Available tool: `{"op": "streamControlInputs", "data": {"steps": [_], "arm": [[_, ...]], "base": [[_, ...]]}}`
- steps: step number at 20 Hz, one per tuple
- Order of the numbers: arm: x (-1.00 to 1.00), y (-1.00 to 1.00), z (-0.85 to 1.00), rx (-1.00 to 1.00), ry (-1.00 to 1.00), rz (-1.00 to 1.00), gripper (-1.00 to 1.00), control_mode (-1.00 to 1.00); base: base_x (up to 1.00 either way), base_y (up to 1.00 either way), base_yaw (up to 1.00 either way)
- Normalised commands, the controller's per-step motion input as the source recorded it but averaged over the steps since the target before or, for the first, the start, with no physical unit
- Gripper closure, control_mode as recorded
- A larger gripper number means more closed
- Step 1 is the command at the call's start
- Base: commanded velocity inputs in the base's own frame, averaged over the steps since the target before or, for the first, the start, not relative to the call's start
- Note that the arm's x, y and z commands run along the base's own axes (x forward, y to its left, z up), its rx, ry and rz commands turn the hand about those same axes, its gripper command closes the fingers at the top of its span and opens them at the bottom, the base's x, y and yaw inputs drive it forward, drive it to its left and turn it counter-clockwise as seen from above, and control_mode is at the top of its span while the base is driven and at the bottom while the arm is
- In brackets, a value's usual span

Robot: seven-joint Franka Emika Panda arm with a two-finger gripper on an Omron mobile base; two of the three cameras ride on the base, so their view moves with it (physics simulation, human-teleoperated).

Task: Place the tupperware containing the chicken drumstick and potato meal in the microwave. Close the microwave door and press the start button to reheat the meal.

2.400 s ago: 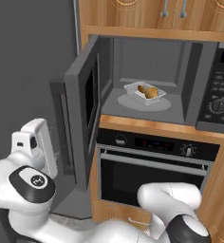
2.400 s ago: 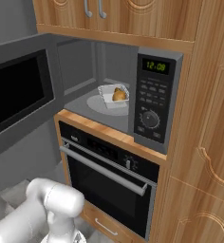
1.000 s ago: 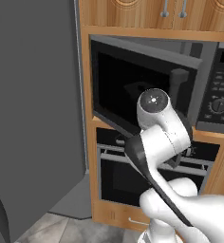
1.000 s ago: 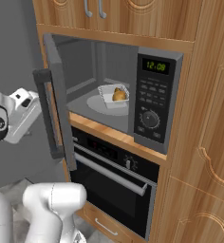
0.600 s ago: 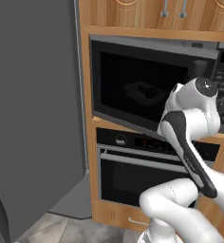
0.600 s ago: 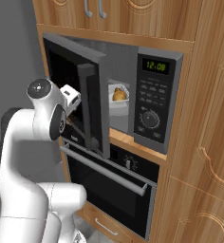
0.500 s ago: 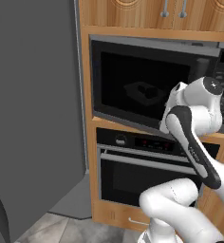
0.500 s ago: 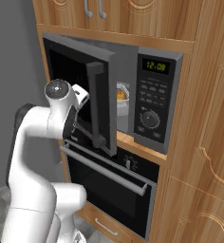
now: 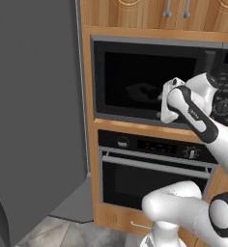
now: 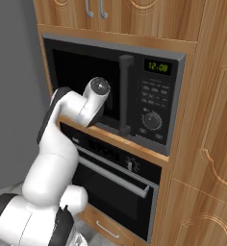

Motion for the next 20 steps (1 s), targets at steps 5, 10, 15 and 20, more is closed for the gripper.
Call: {"op": "streamControlInputs", "data": {"steps": [5, 10, 15, 20], "arm": [[1.0, 0.04, 0.08, -0.18, 0.0, -0.01, -1.0, -1.0], [1.0, 0.0, 0.1, -0.17, 0.0, -0.12, -1.0, -1.0], [0.93, 0.0, -0.05, -0.13, -0.01, -0.23, -1.0, -1.0], [-0.59, -0.06, -0.63, -0.18, -0.36, -0.38, -1.0, -1.0]], "base": [[0.0, 0.0, 0.0], [0.0, 0.0, 0.0], [0.0, 0.0, 0.0], [0.0, 0.0, 0.0]]}}
